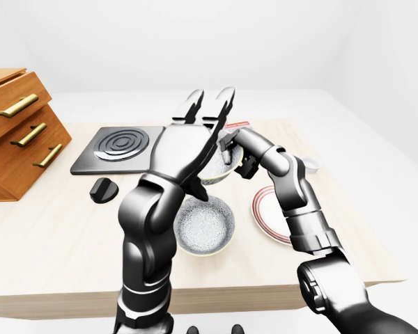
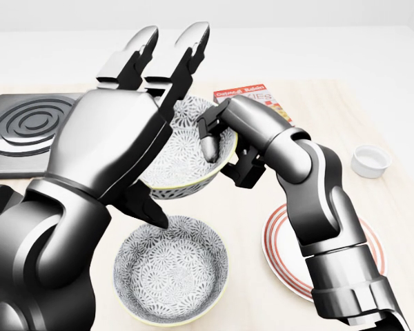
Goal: Pick the akita bowl from table center and place it on the plate.
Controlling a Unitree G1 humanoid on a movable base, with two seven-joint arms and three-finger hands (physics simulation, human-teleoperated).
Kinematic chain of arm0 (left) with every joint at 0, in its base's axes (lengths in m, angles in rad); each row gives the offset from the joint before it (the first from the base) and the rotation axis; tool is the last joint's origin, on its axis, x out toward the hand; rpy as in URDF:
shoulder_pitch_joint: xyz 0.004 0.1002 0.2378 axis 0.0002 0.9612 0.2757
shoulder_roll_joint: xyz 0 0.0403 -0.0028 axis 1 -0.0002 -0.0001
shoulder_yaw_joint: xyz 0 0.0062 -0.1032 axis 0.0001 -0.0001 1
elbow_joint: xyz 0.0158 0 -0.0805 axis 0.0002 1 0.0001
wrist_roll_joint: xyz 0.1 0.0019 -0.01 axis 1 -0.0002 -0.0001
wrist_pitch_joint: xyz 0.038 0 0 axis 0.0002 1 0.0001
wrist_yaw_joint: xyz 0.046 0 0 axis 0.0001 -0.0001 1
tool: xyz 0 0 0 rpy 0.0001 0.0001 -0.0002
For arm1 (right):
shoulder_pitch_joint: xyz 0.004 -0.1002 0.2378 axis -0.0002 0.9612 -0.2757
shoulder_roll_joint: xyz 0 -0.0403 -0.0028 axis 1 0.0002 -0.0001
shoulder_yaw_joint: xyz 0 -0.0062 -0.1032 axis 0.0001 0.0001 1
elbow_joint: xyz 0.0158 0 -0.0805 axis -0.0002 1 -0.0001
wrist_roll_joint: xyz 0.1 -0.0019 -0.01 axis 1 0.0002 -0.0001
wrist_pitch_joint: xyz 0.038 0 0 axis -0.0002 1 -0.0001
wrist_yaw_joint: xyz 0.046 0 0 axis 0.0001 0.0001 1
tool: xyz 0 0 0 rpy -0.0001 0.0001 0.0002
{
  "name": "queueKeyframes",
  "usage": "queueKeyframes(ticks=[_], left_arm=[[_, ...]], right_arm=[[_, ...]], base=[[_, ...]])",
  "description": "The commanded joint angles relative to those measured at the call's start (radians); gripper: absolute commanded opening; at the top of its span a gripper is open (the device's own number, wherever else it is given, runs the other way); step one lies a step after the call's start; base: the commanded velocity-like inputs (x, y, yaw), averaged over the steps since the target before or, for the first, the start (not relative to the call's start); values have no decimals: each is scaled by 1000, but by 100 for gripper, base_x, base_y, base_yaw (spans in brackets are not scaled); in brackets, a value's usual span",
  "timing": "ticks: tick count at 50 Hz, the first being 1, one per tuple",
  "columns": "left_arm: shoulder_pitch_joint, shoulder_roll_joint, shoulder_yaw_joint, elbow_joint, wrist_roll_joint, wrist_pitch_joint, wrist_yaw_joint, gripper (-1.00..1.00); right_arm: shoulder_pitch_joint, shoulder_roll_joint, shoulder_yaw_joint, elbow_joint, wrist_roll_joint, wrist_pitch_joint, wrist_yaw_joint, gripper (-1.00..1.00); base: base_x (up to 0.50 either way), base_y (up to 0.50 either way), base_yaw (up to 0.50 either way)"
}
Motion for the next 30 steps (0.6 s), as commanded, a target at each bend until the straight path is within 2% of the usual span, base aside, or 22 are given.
queueKeyframes(ticks=[1, 7, 14, 18, 21, 25, 26, 28, 30], left_arm=[[-91, -68, -31, -90, -51, 0, 0, 100], [-149, -34, -11, -108, -56, 0, 0, 100], [-143, -1, 23, -68, -84, 0, 0, 100], [-114, 49, 51, -69, -119, 0, 0, 100], [-115, 90, 98, -42, -189, 0, 0, 100], [-112, 101, 111, -53, -259, 0, 0, 100], [-102, 83, 123, -60, -292, 0, 0, 100], [-77, 104, 113, -60, -331, 0, 0, 100], [-88, 138, 151, 33, -433, 0, 0, 100]], right_arm=[[-3, 0, -7, 11, 62, 0, -42, -100], [5, -8, -11, -6, 59, 0, -34, -100], [36, -28, -25, -68, 58, 0, -12, -100], [77, -42, -34, -131, 54, 0, 8, -100], [120, -53, -45, -204, 51, 0, 32, -100], [174, -66, -63, -284, 56, 0, 45, -100], [200, -72, -75, -321, 61, 0, 53, -100], [220, -82, -82, -345, 67, 0, 58, -100], [240, -94, -92, -373, 72, 0, 66, -100]], base=[[0, 0, 0], [0, 0, 0], [0, 0, 0], [0, 0, 0], [0, 0, 0], [0, 0, 0], [0, 0, 0], [0, 0, 0], [0, 0, 0]])
